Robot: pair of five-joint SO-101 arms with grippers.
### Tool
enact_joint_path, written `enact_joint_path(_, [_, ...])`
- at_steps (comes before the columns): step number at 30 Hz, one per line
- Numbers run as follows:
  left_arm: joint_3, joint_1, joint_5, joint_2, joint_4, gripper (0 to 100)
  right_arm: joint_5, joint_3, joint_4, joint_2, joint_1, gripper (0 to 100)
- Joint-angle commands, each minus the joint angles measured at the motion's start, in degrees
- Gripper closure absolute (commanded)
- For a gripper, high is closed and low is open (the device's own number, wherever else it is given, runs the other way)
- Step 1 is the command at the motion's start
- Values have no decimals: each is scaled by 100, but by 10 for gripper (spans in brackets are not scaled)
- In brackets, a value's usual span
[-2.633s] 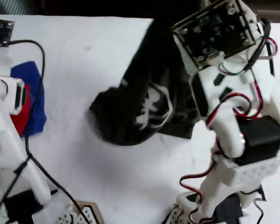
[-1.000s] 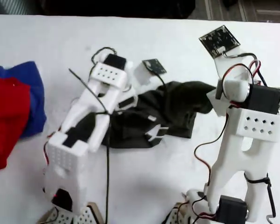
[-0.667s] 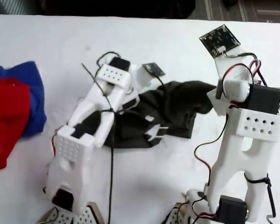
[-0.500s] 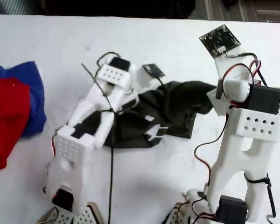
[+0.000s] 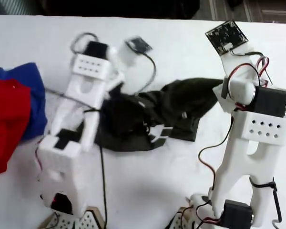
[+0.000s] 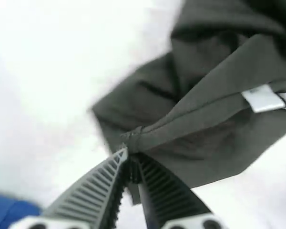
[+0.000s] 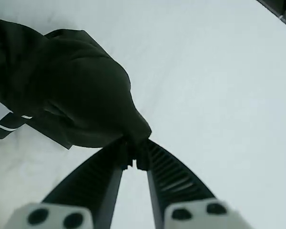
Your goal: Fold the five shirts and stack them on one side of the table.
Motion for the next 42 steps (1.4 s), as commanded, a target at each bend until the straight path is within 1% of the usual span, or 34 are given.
enact_joint_path(1, [62, -110, 9, -884, 44, 978, -53, -457, -136, -171, 57, 980])
enact_joint_path(4, [791, 57, -35, -1218, 44, 978, -53, -536, -136, -127, 40, 980])
enact_joint_path(8, [2127, 523, -545, -1253, -97, 978, -53, -149, -136, -127, 40, 980])
enact_joint_path(11, [3042, 866, -536, -1138, -607, 977, -53, 141, -136, -127, 57, 980])
enact_joint_path(14, [3552, 1077, -527, -1015, -1116, 973, -53, 290, -136, -127, 57, 980])
enact_joint_path(16, [3648, 1182, -466, -927, -1240, 937, -53, 290, -136, -127, 57, 980])
enact_joint_path(20, [3622, 1209, 158, -804, -1240, 783, -53, 281, -136, -127, 57, 980])
enact_joint_path(22, [3622, 1174, 352, -866, -1240, 735, -53, 281, -136, -136, 57, 980])
enact_joint_path(31, [3613, 1138, 360, -1473, -1240, 733, -44, 281, -136, -180, 66, 980])
enact_joint_path(35, [3578, 971, 352, -1754, -1248, 733, -44, 281, -136, -180, 66, 980])
enact_joint_path(42, [2998, 576, 352, -1789, -1292, 731, -44, 281, -136, -180, 66, 980])
